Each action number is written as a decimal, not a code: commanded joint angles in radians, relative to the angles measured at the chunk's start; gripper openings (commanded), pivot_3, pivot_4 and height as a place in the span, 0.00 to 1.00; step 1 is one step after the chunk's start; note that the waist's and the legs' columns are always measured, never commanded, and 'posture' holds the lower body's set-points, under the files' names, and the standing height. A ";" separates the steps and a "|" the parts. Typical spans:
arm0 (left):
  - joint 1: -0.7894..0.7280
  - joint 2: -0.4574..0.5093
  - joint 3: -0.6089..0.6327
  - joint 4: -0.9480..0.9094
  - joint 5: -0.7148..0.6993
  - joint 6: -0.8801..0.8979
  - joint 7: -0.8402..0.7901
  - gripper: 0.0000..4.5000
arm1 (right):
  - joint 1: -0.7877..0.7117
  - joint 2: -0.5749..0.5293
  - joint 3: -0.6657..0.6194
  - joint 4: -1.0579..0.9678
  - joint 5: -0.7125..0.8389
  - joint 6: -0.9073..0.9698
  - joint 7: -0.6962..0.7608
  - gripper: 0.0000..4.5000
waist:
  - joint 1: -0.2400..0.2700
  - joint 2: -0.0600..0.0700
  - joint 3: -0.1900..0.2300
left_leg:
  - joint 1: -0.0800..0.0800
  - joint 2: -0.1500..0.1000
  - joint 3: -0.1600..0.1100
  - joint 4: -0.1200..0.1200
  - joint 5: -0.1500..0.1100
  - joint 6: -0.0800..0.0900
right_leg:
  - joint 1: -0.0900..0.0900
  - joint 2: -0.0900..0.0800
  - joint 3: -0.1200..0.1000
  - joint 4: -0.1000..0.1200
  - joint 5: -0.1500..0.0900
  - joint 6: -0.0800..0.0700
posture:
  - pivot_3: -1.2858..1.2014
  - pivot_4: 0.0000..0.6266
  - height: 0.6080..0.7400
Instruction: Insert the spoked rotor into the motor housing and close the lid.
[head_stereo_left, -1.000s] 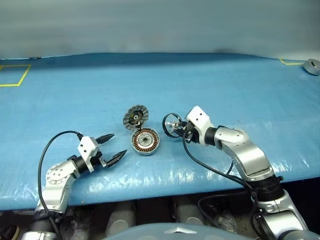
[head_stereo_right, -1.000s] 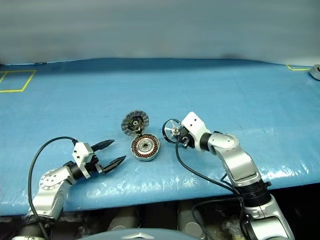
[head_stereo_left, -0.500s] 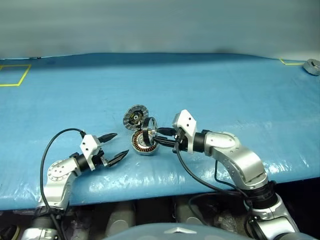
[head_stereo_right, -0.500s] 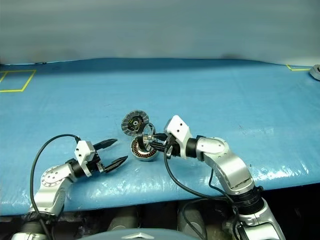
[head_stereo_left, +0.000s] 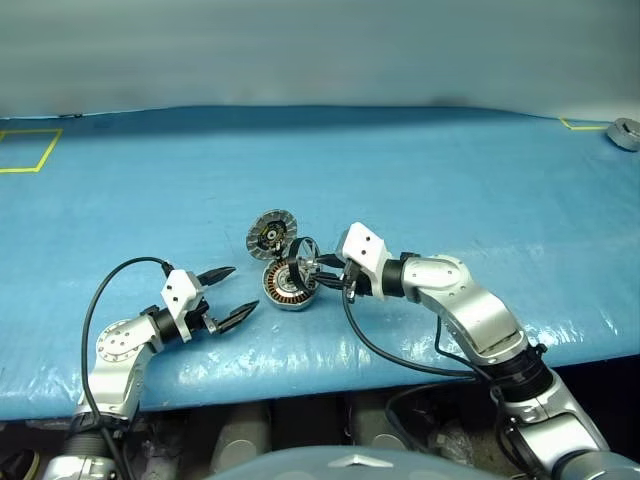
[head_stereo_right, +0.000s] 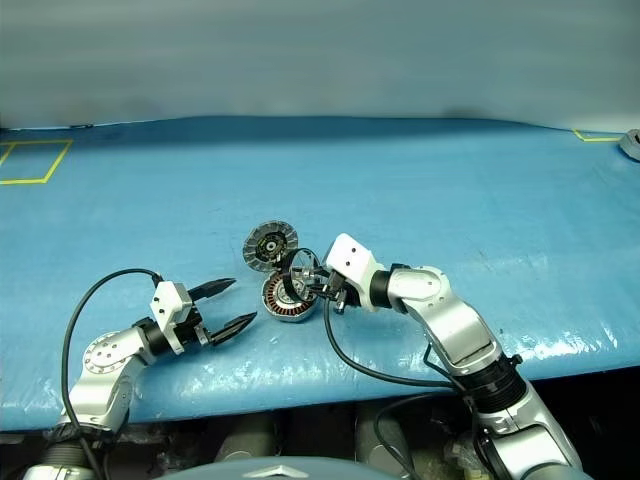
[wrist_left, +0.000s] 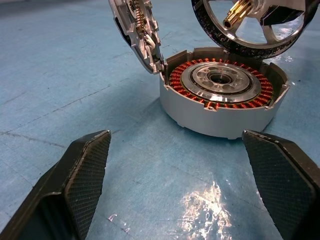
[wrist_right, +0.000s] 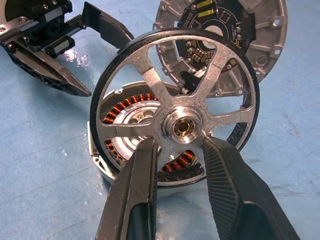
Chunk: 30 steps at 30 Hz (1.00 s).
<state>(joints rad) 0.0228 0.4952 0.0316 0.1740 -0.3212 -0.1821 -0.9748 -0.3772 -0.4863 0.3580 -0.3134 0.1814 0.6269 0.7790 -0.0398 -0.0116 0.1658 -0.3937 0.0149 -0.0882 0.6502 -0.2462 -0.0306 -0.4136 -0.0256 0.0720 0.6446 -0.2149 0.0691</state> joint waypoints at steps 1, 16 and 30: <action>-0.002 0.000 0.009 -0.016 0.004 -0.015 0.007 1.00 | -0.026 -0.014 0.014 -0.009 -0.028 -0.039 0.012 0.27 | 0.000 0.000 0.000 | 0.000 0.000 0.000 0.000 0.000 0.000 | 0.000 0.000 0.000 0.000 0.000 0.000 | 0.52 0.24 1.00; 0.006 -0.001 0.013 -0.020 0.006 -0.023 0.023 1.00 | -0.063 -0.048 0.064 0.023 -0.092 -0.080 0.078 0.27 | 0.001 0.000 0.000 | 0.000 0.000 0.000 0.000 0.000 0.000 | 0.000 0.000 0.000 0.000 0.000 0.000 | 0.52 0.24 1.00; 0.025 0.001 0.015 -0.031 0.002 -0.023 0.031 1.00 | -0.093 -0.067 0.128 0.041 -0.180 -0.109 0.116 0.27 | 0.002 0.000 0.000 | 0.000 0.000 0.000 0.000 0.000 0.000 | 0.000 0.000 0.000 0.000 0.000 0.000 | 0.52 0.24 1.00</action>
<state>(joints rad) 0.0466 0.4933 0.0312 0.1740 -0.3164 -0.1859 -0.9449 -0.4575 -0.5467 0.4768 -0.2745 0.0184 0.5253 0.8906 -0.0383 -0.0117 0.1658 -0.3934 0.0148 -0.0882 0.6503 -0.2462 -0.0306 -0.4133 -0.0257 0.0720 0.6446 -0.2148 0.0689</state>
